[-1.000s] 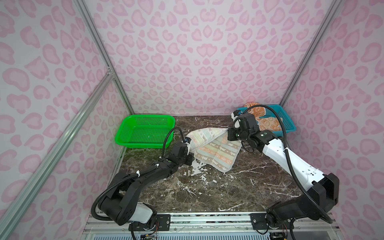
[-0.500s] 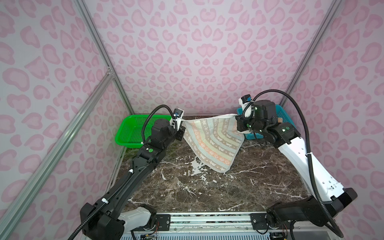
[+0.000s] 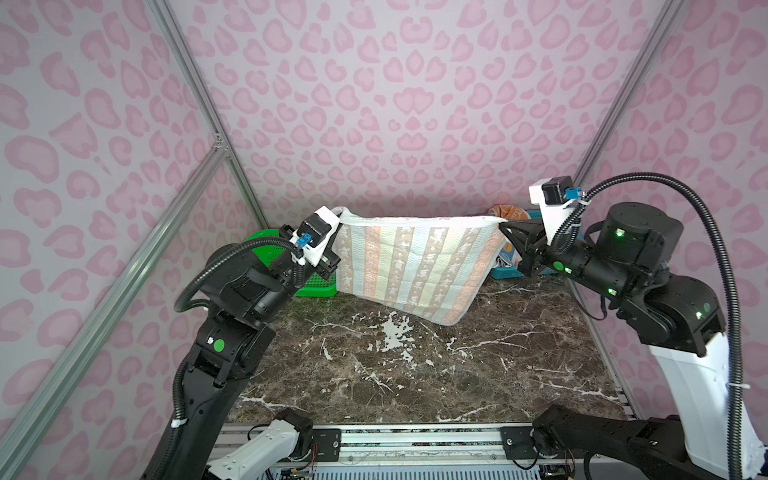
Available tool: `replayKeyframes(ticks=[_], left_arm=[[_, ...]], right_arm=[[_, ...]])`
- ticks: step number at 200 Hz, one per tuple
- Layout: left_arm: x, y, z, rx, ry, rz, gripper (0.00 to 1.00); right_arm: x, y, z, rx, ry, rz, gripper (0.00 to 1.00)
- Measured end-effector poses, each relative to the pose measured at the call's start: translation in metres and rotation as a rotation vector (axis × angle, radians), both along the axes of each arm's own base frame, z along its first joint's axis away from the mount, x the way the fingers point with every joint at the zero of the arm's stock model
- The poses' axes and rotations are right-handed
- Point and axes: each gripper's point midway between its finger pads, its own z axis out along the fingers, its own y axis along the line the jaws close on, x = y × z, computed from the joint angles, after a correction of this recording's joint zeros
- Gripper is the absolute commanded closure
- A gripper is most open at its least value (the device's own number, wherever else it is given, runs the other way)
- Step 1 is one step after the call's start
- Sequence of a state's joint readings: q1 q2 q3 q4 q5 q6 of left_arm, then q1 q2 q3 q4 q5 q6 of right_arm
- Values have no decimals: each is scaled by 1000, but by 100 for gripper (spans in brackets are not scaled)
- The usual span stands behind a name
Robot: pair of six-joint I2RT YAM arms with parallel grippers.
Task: Fold and stack the towels
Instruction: 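Hold the towel spread between both grippers and lower it flat onto the table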
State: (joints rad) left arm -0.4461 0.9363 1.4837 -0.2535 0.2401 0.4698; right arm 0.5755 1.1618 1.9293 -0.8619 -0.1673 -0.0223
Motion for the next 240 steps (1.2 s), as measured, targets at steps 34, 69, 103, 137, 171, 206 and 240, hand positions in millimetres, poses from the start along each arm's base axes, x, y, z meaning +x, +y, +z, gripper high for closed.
replayKeyframes(ticks=[34,69,103,137,171,206,240], left_arm=[[-26,1,13,0,-32,-62,96],[5,-5,-3,20,36,-13,96],[87,-13,-59,73,225,82,96],[175,-4,-144,108,459,145,96],[231,-4,-231,154,644,163,96],[246,-10,-269,196,689,128,96],[234,-14,-309,251,744,80,96]], right_arm=[[-15,-7,13,27,-39,10,100],[27,-13,-8,-14,25,-92,100],[100,-25,-61,-50,195,-197,100],[175,-25,-136,-51,416,-170,100],[222,-20,-202,-87,561,-158,100],[235,-21,-246,-134,612,-159,100],[221,-22,-301,-191,679,-140,100]])
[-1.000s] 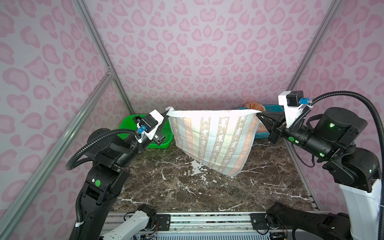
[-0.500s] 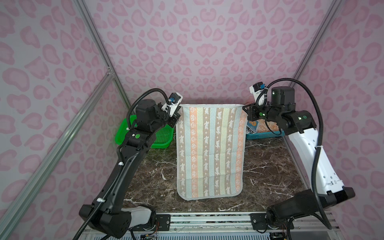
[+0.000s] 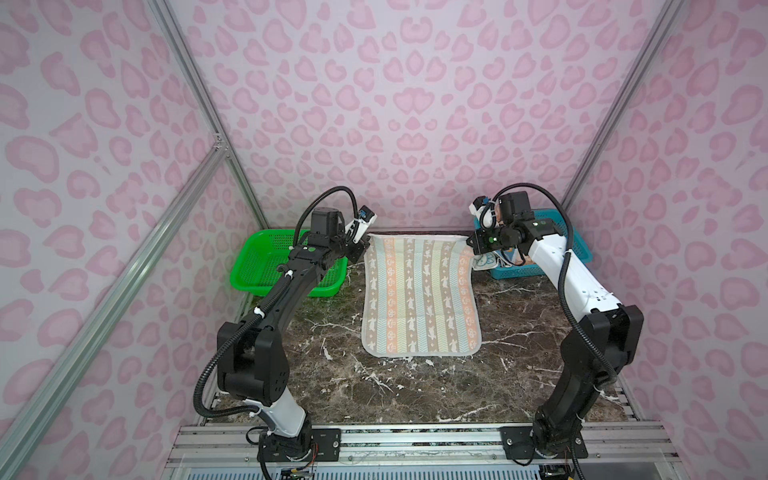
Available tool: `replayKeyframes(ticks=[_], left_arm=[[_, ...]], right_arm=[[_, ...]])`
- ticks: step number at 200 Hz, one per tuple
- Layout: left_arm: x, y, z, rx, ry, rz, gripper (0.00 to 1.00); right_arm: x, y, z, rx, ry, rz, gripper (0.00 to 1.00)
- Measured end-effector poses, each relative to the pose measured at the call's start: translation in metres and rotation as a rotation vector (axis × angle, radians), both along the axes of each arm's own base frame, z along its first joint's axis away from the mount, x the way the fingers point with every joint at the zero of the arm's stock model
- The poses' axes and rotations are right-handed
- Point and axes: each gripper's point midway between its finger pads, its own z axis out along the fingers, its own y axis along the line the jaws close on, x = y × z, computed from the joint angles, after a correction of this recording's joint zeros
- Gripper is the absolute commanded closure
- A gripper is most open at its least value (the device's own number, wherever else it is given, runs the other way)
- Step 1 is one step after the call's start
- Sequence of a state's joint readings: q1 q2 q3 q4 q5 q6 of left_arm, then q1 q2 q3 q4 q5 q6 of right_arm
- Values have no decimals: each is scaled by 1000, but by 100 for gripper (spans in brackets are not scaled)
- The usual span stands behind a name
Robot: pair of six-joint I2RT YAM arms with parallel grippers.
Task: Fold and stack the towels
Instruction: 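Hold the towel spread between both grippers and lower it flat onto the table, then smooth the towel flat with both grippers, pulling its near corners apart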
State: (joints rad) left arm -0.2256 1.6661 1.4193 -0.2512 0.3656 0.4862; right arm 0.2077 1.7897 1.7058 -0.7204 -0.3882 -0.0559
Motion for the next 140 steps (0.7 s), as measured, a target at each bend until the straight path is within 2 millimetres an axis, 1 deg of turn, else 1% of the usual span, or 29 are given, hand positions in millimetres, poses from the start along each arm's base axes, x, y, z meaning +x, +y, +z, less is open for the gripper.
replayKeyframes(ticks=[23,39,56,71,90,123,140], left_arm=[[-16,1,-38,27,73,-31,96],[-32,3,-59,38,124,-46,96],[-49,1,-71,52,147,-72,96],[-66,-1,-82,69,167,-95,96],[-90,-5,-101,110,207,-128,96],[-124,-13,-129,183,274,-170,96],[-137,-16,-139,208,305,-187,97]], right_arm=[[-18,4,-30,-54,29,32,100],[-31,9,-46,-109,49,61,100],[-43,11,-62,-160,64,89,100],[-61,9,-83,-222,105,114,100],[-82,9,-103,-292,139,159,100],[-117,9,-127,-357,170,245,100],[-129,7,-136,-397,175,282,100]])
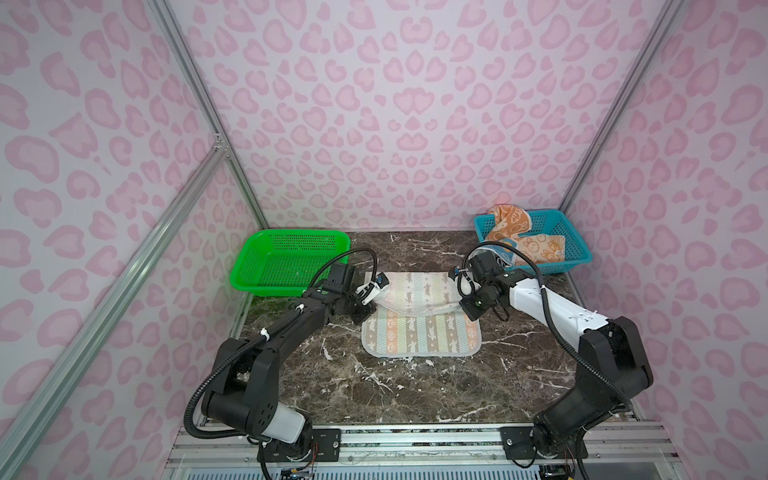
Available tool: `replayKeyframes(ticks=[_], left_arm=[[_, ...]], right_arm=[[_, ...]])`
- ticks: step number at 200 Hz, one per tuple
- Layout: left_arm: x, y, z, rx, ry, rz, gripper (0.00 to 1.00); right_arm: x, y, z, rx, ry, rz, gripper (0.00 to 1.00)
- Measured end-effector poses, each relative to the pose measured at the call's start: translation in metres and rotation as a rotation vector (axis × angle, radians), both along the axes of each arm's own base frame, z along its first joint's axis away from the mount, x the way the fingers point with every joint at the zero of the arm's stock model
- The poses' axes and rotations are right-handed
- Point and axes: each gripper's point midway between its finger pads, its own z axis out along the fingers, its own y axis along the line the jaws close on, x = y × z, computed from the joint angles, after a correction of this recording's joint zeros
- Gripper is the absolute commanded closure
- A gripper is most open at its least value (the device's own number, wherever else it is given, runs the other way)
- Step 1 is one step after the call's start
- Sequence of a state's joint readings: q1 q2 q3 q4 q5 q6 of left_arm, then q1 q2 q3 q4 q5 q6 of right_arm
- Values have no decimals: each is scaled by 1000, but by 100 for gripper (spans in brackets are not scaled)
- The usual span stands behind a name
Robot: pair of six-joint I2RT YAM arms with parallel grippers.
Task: Fold and stack the towels
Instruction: 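Smooth the towel flat with both grippers, pulling its near corners apart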
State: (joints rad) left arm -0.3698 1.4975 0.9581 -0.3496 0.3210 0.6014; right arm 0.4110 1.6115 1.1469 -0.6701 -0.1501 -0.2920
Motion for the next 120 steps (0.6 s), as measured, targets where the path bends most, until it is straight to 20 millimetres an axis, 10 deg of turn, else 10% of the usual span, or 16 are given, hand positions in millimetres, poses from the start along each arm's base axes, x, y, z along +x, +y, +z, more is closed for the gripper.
replayKeyframes(ticks=[120], left_arm=[[-42,-1,-17,57,62,-30,96]], right_arm=[[-73,6,-31,-91,57,232,100]])
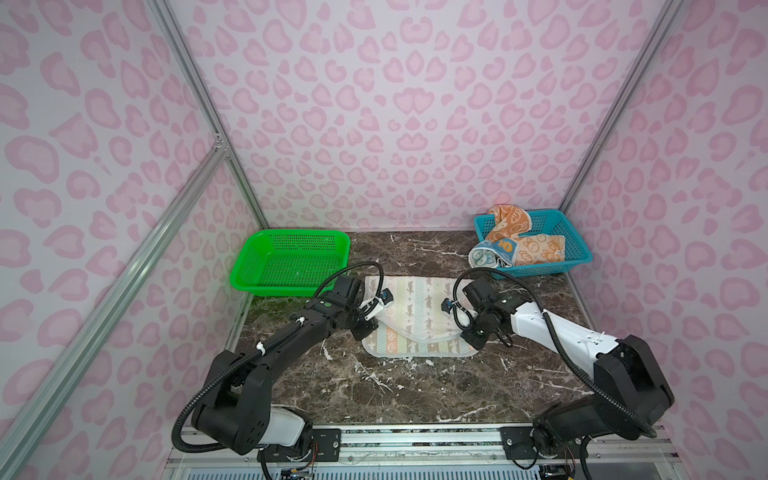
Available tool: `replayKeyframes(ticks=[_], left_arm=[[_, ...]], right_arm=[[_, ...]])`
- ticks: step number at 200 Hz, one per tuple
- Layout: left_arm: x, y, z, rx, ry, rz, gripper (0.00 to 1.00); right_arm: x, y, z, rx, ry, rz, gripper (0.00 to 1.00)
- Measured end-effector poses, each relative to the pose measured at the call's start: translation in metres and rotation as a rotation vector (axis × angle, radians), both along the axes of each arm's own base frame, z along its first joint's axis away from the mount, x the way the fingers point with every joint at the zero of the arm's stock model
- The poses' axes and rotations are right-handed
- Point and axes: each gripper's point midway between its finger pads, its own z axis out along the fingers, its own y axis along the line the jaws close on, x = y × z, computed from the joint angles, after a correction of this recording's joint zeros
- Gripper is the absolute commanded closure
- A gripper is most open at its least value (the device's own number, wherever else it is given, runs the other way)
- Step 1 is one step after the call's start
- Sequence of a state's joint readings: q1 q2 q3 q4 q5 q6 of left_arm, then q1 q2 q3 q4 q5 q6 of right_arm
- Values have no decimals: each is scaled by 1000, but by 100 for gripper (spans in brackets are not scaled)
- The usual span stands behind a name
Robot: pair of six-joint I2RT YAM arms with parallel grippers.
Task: Fold and stack the towels
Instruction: 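Smooth the towel flat with both grippers, pulling its near corners apart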
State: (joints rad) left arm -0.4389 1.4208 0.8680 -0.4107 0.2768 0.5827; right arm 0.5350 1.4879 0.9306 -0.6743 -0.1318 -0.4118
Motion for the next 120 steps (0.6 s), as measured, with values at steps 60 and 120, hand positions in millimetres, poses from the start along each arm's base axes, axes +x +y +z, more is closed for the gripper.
replayKeyframes(ticks=[60,120], left_arm=[[-15,-4,-30,67,76,-27,96],[-21,-1,-44,114,111,-23,96]], right_arm=[[-8,-1,-20,-47,24,31,97],[-22,-5,-33,-69,48,76,92]])
